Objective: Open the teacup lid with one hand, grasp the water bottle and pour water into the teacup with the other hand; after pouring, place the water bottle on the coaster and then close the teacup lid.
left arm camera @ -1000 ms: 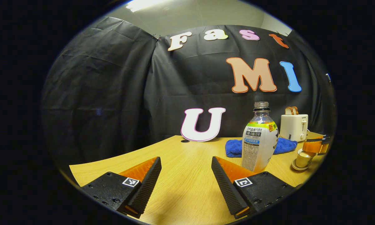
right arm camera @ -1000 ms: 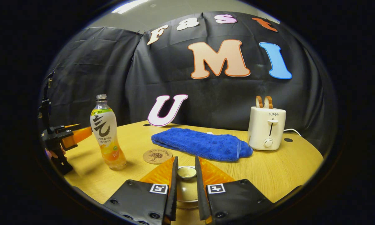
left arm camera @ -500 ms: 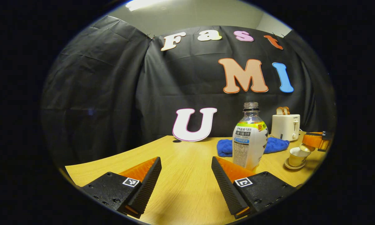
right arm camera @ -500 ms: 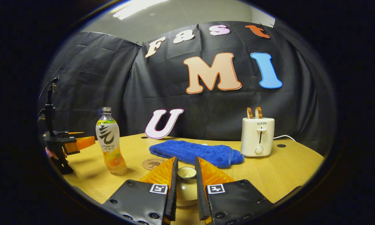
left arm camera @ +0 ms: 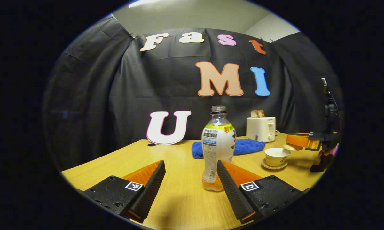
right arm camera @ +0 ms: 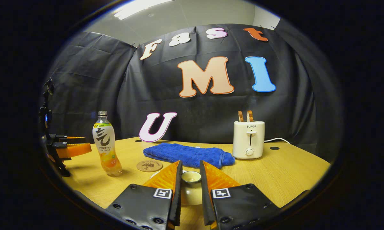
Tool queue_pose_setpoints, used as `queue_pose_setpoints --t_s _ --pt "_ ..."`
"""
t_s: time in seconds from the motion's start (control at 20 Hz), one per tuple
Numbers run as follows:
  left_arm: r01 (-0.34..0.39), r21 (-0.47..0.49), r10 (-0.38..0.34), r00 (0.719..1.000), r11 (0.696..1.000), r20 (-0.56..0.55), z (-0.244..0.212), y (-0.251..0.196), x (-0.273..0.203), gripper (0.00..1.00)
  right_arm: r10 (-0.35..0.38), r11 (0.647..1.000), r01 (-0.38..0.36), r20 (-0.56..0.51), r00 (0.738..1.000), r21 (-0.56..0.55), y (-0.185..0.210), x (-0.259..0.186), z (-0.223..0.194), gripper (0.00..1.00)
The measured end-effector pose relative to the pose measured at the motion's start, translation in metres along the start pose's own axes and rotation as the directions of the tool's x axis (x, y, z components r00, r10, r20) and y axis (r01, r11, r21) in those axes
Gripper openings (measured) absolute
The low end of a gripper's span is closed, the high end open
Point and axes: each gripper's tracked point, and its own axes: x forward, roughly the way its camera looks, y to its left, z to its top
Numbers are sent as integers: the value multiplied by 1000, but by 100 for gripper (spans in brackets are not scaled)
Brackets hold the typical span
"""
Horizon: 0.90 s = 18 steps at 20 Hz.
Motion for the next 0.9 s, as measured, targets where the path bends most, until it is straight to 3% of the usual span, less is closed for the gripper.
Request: queue_pose_setpoints --t_s 0.2,0.4,0.9 --pt "95 -7 -95 996 995 -4 -1 -18 6 95 -16 1000 16 0 1000 -1 -5 -3 1 31" --pt "129 -15 -129 990 992 -50 -9 -28 21 95 -50 999 50 2 999 -2 -14 -9 1 31" --pt "103 -14 -104 984 995 -145 -24 -44 67 95 -53 999 53 2 999 -2 -23 -20 1 31"
